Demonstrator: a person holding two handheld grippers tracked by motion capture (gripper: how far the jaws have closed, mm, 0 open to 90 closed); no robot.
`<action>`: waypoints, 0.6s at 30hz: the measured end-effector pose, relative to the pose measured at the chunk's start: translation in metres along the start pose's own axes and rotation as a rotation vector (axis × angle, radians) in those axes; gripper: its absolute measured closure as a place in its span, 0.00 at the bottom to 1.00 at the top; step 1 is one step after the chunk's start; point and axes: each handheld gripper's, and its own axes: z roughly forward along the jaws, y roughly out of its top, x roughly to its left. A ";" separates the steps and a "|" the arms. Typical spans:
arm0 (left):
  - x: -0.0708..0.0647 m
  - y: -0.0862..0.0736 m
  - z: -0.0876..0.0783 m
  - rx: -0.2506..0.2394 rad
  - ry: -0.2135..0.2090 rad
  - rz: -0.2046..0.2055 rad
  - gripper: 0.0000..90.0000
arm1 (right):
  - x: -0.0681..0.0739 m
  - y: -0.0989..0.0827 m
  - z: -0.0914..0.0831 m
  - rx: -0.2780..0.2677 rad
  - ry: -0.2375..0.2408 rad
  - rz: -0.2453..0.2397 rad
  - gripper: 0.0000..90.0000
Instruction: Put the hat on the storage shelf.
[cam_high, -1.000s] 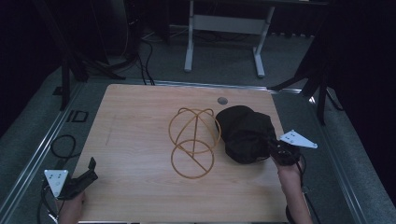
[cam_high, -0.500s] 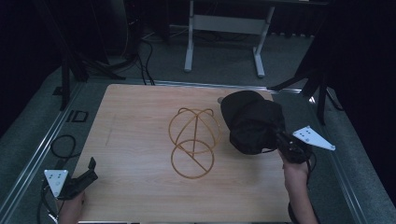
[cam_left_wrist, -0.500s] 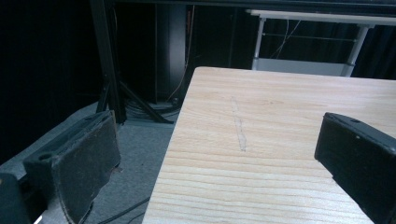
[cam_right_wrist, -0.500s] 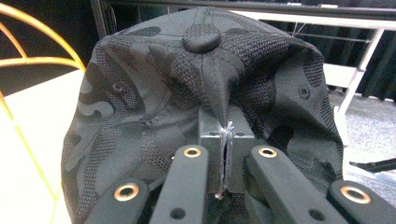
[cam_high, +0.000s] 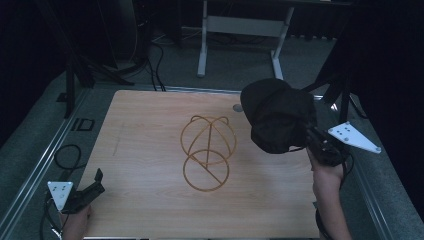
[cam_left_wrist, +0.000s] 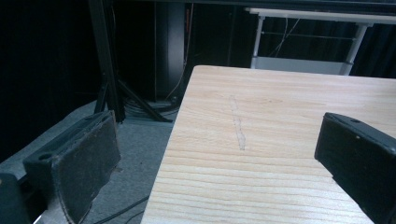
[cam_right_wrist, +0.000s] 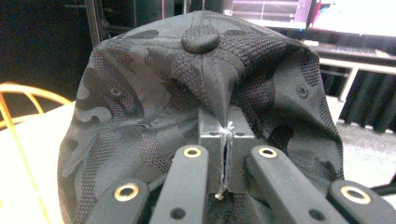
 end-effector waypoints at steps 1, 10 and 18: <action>0.000 0.000 0.000 0.000 0.000 0.001 0.01 | 0.000 0.004 -0.001 -0.005 -0.001 -0.001 0.98; 0.000 0.000 0.000 -0.002 0.000 0.002 0.01 | 0.011 0.033 -0.004 -0.040 0.011 -0.027 0.98; 0.000 0.000 0.000 0.000 -0.001 -0.001 0.01 | 0.027 0.045 -0.001 -0.062 0.054 -0.034 0.98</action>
